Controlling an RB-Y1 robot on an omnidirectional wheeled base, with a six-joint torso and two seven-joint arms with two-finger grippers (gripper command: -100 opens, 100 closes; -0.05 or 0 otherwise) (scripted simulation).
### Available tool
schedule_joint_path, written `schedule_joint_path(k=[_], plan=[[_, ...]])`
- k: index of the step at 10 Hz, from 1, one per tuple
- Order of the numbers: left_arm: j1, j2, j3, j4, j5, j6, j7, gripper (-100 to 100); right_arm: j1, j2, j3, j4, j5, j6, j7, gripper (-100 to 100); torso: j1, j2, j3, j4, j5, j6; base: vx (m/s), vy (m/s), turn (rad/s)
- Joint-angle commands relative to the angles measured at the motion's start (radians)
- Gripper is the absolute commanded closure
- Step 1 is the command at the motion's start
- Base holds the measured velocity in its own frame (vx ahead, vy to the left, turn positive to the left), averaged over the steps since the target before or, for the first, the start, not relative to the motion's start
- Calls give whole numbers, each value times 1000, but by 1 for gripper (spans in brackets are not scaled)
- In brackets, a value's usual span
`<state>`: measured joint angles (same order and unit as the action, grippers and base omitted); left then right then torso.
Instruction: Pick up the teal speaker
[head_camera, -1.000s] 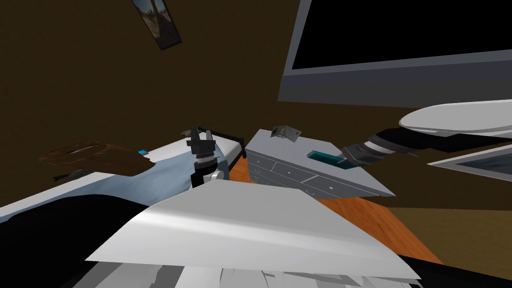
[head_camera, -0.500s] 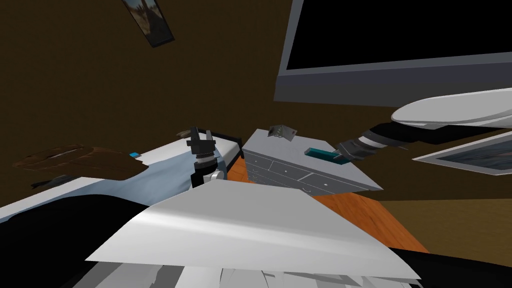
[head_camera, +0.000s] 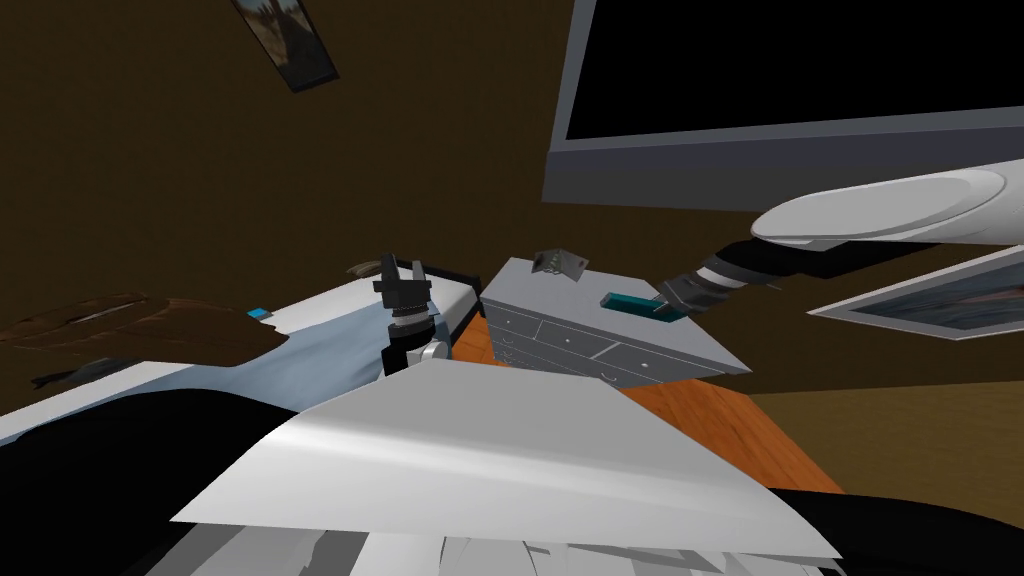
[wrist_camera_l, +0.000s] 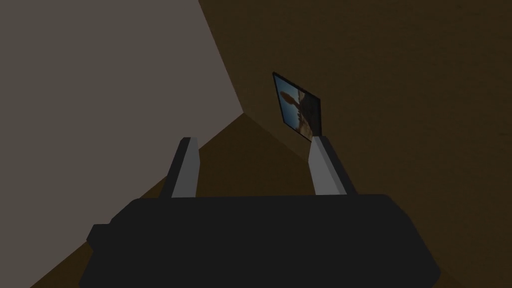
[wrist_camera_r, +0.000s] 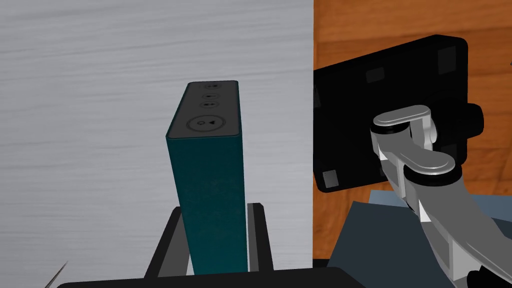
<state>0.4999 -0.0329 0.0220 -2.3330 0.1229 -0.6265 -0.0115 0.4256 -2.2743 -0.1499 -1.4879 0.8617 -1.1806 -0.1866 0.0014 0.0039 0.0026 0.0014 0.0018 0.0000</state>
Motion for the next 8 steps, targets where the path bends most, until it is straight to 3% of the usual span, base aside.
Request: schedule_joint_path(k=[1,2,3,4,6,7,8], plan=[[0,0,0,0,0,0,0,0,50,-14,-32,4,-10,4,3,100,0,0,0,0,0,0,1,-23,14],[0,0,0,0,0,0,0,0,63,-14,-32,4,-10,4,3,100,0,0,0,0,0,0,3,-6,13],[0,0,0,0,0,0,0,0,98,-63,-78,1,-58,35,5,100,1,-1,-1,-1,-1,1,-5,-29,-103],[0,0,0,0,0,0,0,0,120,-78,-99,1,-64,35,5,100,0,0,0,0,0,0,-12,-31,-52],[0,0,0,0,0,0,0,0,172,-78,-118,1,-64,35,5,100,1,-1,0,0,0,0,-3,-8,3],[0,0,0,0,0,0,0,0,212,-130,-168,-1,-117,67,7,100,1,-1,0,0,0,1,0,-33,-114],[0,0,0,0,0,0,0,0,239,-142,-192,-1,-118,67,7,100,1,0,0,0,0,0,-8,-38,-53]])
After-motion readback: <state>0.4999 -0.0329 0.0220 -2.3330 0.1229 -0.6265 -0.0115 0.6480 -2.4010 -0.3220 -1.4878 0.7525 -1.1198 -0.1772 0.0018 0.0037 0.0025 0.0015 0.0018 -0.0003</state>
